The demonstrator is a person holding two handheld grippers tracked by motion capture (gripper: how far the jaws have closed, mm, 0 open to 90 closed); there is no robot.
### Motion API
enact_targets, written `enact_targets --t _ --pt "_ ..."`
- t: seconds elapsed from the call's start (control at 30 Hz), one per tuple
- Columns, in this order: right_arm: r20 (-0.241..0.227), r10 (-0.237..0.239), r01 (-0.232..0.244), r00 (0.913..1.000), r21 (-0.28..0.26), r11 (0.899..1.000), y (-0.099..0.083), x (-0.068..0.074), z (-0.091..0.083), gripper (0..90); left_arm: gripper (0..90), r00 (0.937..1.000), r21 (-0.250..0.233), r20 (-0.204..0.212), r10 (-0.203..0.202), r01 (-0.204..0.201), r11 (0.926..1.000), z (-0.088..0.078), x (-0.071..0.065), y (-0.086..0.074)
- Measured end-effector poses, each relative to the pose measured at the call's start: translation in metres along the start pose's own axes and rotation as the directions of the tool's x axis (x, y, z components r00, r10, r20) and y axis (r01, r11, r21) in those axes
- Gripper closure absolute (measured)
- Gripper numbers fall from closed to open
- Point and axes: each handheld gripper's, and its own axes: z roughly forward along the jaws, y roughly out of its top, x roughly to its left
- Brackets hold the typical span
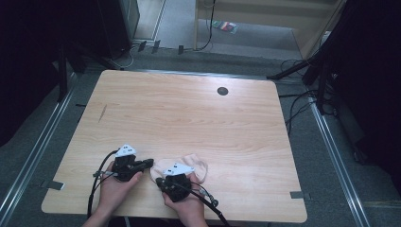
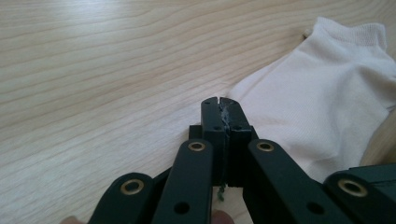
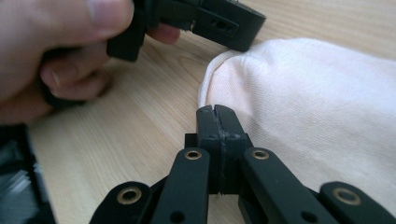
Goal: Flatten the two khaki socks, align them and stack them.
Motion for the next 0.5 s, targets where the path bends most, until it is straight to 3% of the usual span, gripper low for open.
enact_targets --t 0.07,0.13,0.27,0.33,0.4,0.43,0.5 --pt "0.023 -0.014 0.014 0.9996 -0.008 1.000 -0.001 0.003 0.000 90.0 90.0 0.9999 -0.002 0.016 0.007 -0.007 1.0000 -0.005 0.002 -0.003" --pt "0.027 -0.019 0.019 0.9995 -0.008 1.000 -0.001 0.004 0.000 90.0 87.6 0.9973 -0.017 0.073 0.006 -0.005 0.9998 -0.013 0.002 -0.006" --pt "-0.021 0.034 -0.034 0.9992 -0.013 0.999 -0.002 -0.004 0.000 90.0 83.9 0.9903 -0.084 0.136 0.026 -0.015 0.9963 -0.026 -0.006 -0.005" --pt "-0.016 0.030 -0.030 0.9994 -0.018 0.999 -0.002 -0.003 0.000 90.0 84.6 0.9882 -0.050 0.141 0.059 -0.053 0.9974 -0.024 -0.012 -0.005" --pt "-0.006 0.019 -0.019 0.9998 -0.026 0.999 -0.003 -0.002 0.000 90.0 85.3 0.9886 0.015 0.133 0.071 -0.073 0.9972 -0.019 -0.014 -0.008" --pt "-0.006 0.019 -0.020 0.9998 -0.027 0.999 -0.003 -0.002 0.000 90.0 86.0 0.9922 0.039 0.102 0.072 -0.076 0.9963 -0.018 -0.013 -0.010" --pt "-0.010 0.024 -0.024 0.9997 -0.027 0.999 -0.003 -0.003 0.000 90.0 85.6 0.9954 0.068 0.081 0.051 -0.057 0.9961 -0.016 -0.009 -0.012"
